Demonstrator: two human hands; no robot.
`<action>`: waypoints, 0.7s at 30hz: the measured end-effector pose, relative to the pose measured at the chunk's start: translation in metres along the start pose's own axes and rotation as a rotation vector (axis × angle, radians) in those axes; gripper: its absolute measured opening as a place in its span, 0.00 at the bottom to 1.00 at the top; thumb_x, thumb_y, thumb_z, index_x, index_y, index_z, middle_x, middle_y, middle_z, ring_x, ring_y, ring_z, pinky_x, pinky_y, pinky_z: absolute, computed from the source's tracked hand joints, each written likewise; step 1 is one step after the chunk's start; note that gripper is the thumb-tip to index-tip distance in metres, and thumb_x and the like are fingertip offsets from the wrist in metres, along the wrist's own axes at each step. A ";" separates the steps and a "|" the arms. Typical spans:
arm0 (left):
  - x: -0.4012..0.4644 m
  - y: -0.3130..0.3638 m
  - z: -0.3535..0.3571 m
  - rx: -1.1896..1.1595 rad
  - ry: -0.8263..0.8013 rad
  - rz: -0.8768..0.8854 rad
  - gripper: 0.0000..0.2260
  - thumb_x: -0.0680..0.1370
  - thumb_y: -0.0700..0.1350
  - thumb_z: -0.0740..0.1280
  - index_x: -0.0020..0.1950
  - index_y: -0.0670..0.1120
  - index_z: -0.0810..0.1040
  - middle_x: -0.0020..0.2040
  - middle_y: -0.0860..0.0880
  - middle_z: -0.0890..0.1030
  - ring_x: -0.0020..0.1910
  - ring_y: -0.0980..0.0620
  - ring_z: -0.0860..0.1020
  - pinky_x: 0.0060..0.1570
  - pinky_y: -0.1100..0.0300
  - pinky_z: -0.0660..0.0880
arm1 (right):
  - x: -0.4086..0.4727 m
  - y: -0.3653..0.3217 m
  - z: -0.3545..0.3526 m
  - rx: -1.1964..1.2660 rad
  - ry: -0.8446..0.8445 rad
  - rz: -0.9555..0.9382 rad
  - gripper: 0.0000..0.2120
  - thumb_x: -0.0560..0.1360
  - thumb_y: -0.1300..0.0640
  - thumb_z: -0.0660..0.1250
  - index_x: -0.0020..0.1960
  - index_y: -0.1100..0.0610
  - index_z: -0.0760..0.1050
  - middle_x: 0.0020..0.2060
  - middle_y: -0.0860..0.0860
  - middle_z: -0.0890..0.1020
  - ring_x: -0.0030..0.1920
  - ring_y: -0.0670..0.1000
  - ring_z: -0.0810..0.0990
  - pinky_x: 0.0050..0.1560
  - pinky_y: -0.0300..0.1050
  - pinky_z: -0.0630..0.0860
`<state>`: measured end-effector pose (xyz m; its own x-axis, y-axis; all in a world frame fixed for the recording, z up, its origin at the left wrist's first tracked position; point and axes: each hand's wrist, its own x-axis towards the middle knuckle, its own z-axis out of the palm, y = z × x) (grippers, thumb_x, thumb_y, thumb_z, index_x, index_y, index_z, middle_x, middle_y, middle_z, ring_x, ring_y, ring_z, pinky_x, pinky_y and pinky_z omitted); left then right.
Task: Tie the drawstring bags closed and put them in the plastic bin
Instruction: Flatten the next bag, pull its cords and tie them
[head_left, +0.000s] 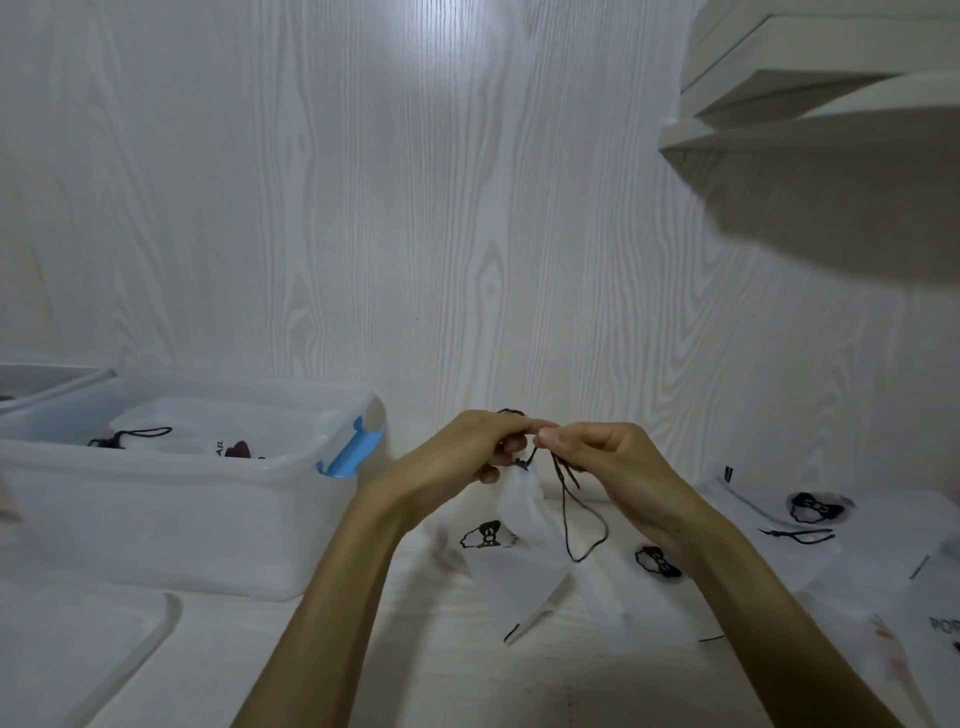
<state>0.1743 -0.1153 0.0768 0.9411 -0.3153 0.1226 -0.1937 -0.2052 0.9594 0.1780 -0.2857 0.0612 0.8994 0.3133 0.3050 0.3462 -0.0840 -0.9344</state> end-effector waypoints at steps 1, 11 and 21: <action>0.002 0.000 -0.001 -0.076 -0.037 -0.015 0.16 0.81 0.44 0.52 0.55 0.44 0.79 0.29 0.56 0.67 0.28 0.58 0.63 0.32 0.65 0.61 | 0.000 -0.001 0.000 -0.015 0.009 -0.014 0.08 0.67 0.49 0.68 0.41 0.51 0.84 0.45 0.39 0.85 0.48 0.32 0.80 0.43 0.22 0.71; -0.005 -0.003 -0.006 0.178 0.031 0.144 0.15 0.81 0.44 0.60 0.35 0.46 0.77 0.27 0.59 0.71 0.29 0.62 0.68 0.32 0.70 0.68 | -0.003 -0.011 0.000 -0.110 0.038 -0.074 0.16 0.66 0.47 0.70 0.49 0.54 0.84 0.46 0.50 0.85 0.52 0.45 0.82 0.56 0.36 0.75; -0.004 0.003 0.000 0.155 -0.017 0.002 0.11 0.74 0.45 0.61 0.46 0.40 0.79 0.34 0.50 0.68 0.35 0.53 0.63 0.36 0.62 0.63 | -0.004 -0.018 0.006 -0.064 0.105 -0.002 0.13 0.69 0.50 0.70 0.48 0.56 0.84 0.45 0.47 0.86 0.50 0.40 0.82 0.46 0.27 0.73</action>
<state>0.1703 -0.1150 0.0792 0.9361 -0.3311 0.1188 -0.2372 -0.3447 0.9083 0.1668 -0.2792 0.0752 0.9205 0.2127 0.3277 0.3613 -0.1447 -0.9211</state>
